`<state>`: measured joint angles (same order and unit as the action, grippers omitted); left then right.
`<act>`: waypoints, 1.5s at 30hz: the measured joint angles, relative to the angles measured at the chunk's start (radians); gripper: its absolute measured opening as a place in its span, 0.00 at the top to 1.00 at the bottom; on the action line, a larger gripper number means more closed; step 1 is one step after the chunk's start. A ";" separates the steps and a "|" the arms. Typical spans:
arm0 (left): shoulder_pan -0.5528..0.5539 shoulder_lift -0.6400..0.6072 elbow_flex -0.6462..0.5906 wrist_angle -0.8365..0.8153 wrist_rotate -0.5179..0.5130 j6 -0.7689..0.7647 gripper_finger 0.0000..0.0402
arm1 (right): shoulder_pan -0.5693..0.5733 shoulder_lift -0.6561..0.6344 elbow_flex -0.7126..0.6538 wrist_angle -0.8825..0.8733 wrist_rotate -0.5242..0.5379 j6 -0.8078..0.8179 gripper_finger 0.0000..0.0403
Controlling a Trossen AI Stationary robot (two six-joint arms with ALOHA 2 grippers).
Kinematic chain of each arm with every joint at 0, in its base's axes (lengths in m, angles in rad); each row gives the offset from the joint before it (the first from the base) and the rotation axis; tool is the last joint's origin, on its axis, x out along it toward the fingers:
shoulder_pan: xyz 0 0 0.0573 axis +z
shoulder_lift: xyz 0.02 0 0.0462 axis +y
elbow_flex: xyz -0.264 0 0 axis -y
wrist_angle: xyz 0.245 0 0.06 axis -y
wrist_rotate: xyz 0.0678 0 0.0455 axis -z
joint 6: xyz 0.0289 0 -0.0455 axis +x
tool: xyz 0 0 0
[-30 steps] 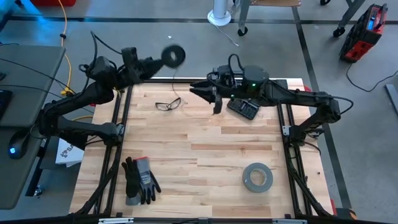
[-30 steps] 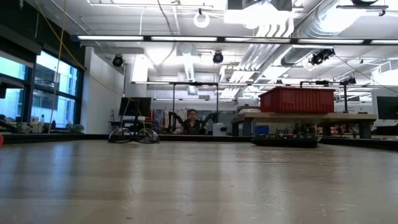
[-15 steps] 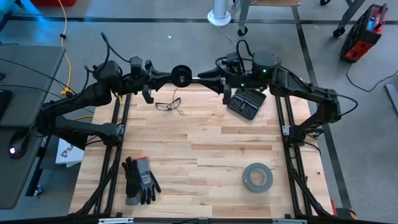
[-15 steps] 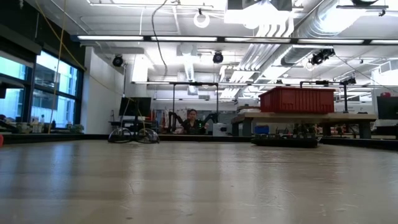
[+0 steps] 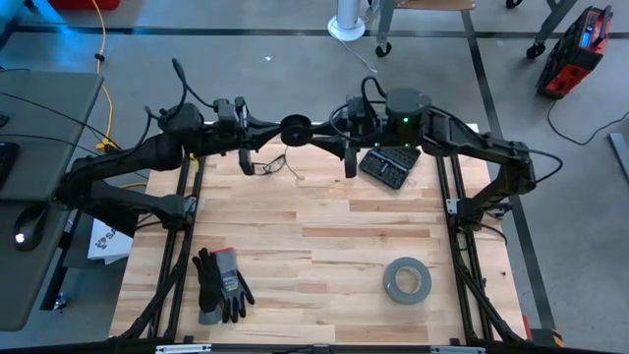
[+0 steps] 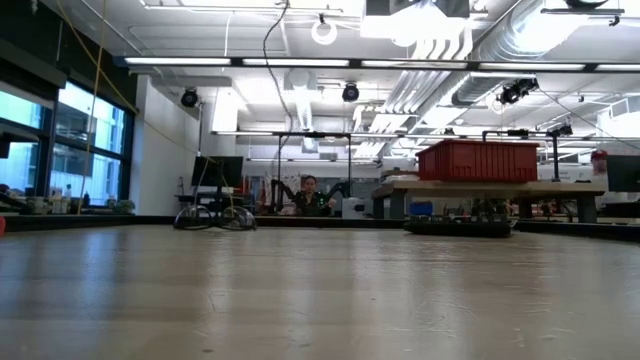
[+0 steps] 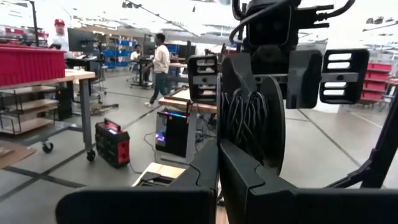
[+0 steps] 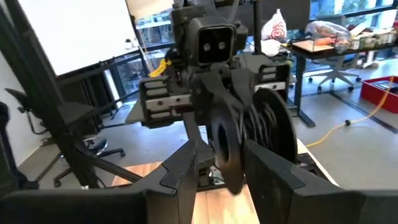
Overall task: Coil cords
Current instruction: Uncoil the black wire from the black spool
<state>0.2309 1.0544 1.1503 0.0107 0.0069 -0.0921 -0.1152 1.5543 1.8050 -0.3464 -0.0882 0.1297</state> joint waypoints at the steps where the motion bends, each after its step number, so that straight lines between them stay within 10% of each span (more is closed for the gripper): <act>1: -0.002 0.002 0.000 -0.002 -0.001 0.000 1.00 | 0.000 0.000 0.000 -0.008 0.009 -0.003 0.71; 17: -0.003 0.005 0.000 0.002 -0.044 0.032 1.00 | 0.000 0.001 0.000 -0.039 0.005 -0.026 0.99; 45: 0.001 -0.065 -0.001 -0.154 -0.084 0.023 0.93 | 0.004 -0.009 0.017 -0.059 0.002 0.004 1.00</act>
<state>0.2315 0.9892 1.1496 -0.1434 -0.0772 -0.0689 -0.1108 1.5448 1.8219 -0.4052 -0.0858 0.1334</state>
